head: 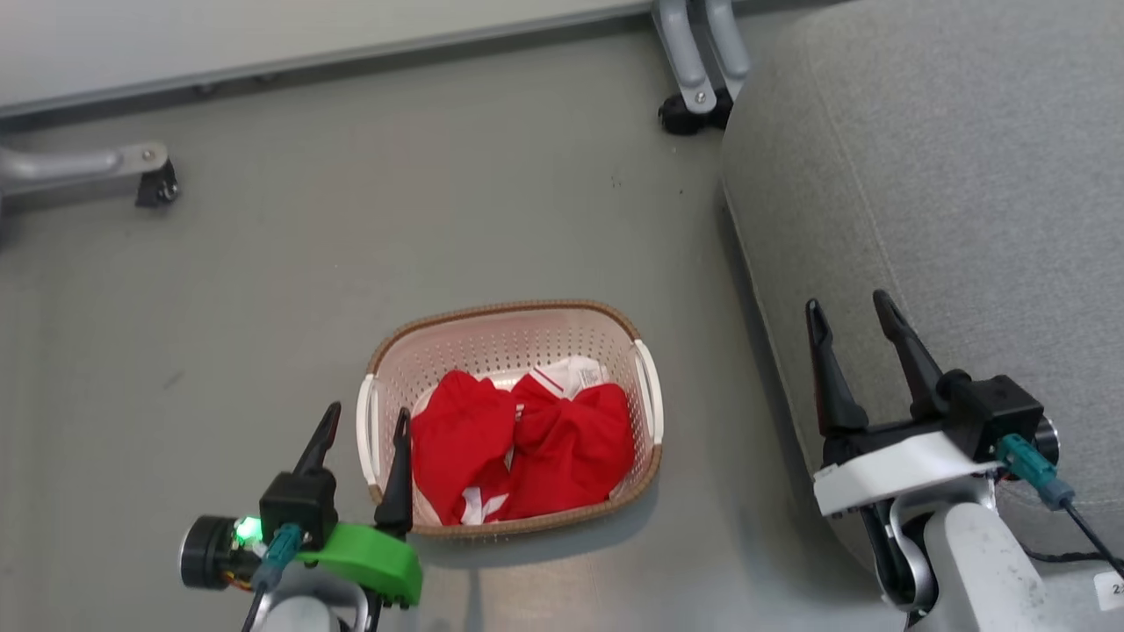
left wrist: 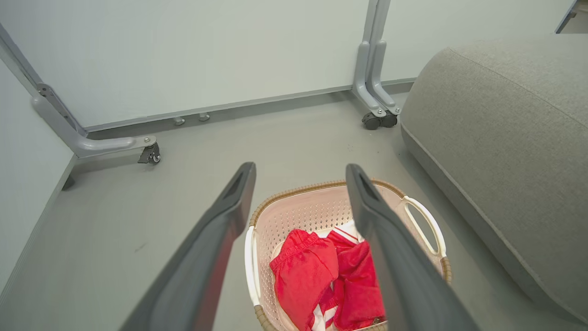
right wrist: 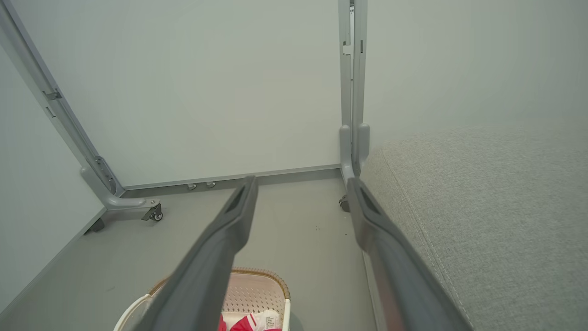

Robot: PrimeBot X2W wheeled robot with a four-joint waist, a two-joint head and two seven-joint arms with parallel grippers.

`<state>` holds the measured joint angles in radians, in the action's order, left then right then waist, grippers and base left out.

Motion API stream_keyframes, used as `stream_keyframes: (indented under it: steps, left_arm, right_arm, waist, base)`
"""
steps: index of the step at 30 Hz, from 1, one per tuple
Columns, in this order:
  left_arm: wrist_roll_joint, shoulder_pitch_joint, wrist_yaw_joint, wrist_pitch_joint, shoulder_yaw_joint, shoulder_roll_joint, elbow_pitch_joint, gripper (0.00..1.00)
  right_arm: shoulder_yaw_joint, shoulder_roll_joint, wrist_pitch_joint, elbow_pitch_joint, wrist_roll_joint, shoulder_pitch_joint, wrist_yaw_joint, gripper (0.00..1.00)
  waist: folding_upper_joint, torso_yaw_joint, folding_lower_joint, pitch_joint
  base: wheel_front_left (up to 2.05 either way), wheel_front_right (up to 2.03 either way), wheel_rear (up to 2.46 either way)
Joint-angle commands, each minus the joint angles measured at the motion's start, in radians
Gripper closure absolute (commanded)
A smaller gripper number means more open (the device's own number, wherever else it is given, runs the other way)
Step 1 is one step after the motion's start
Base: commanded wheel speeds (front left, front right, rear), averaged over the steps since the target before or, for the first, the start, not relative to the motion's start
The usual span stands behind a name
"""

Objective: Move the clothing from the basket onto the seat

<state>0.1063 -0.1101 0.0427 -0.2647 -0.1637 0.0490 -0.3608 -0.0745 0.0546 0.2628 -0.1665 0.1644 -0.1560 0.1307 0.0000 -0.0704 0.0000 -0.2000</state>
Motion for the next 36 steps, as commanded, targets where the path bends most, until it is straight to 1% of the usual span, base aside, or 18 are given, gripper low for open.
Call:
stream_keyframes:
  steps: [1, 7, 10, 14, 18, 21, 26, 30, 36]
  left_arm:
    - [-0.019, -0.056, -0.006, 0.000, -0.007, 0.003, -0.020, 0.00]
    - [-0.107, -0.239, -0.005, 0.000, -0.053, 0.011, -0.167, 0.00]
    - [-0.157, -0.339, 0.007, 0.000, -0.099, 0.027, -0.272, 0.00]
    - [-0.204, -0.460, 0.025, 0.000, -0.169, 0.042, -0.406, 0.00]
    - [-0.252, -0.566, 0.043, 0.001, -0.244, 0.053, -0.554, 0.00]
    - [-0.288, -0.634, 0.045, 0.000, -0.292, 0.049, -0.647, 0.00]
    - [-0.302, -0.726, 0.019, 0.001, -0.328, 0.039, -0.755, 0.00]
    - [-0.312, -0.784, 0.006, 0.001, -0.350, 0.032, -0.816, 0.00]
    - [-0.320, -0.836, -0.032, 0.001, -0.374, 0.031, -0.863, 0.00]
  right_arm:
    - [0.004, 0.009, 0.003, 0.012, -0.006, -0.029, 0.000, 0.00]
    - [0.022, 0.030, 0.003, 0.058, -0.012, -0.093, 0.000, 0.00]
    - [0.033, 0.041, 0.003, 0.082, -0.012, -0.126, 0.000, 0.00]
    - [0.046, 0.046, 0.003, 0.111, -0.007, -0.157, 0.000, 0.00]
    - [0.037, 0.043, 0.003, 0.130, -0.002, -0.180, 0.000, 0.00]
    - [0.025, 0.040, 0.003, 0.138, 0.000, -0.195, 0.000, 0.00]
    - [0.000, 0.032, 0.003, 0.152, 0.009, -0.217, 0.000, 0.00]
    - [-0.016, 0.026, 0.003, 0.155, 0.018, -0.229, 0.000, 0.00]
    - [-0.031, 0.015, 0.003, 0.149, 0.031, -0.241, 0.000, 0.00]
  waist:
    - [0.0000, 0.010, 0.0000, -0.193]
    - [0.0000, 0.022, 0.0000, -0.375]
    - [0.0000, 0.022, 0.0000, -0.449]
    - [0.0000, 0.018, 0.0000, -0.525]
    - [0.0000, 0.011, 0.0000, -0.584]
    - [0.0000, 0.004, 0.0000, -0.619]
    - [0.0000, -0.011, 0.0000, -0.669]
    - [0.0000, -0.029, 0.0000, -0.699]
    - [0.0000, -0.059, 0.0000, -0.730]
  base:
    - [0.00, 0.00, 0.00]
    - [0.00, 0.00, 0.00]
    - [0.00, 0.00, 0.00]
    - [0.00, 0.00, 0.00]
    - [0.00, 0.00, 0.00]
    - [0.00, 0.00, 0.00]
    - [0.00, 0.00, 0.00]
    - [0.00, 0.00, 0.00]
    - [0.00, 0.00, 0.00]
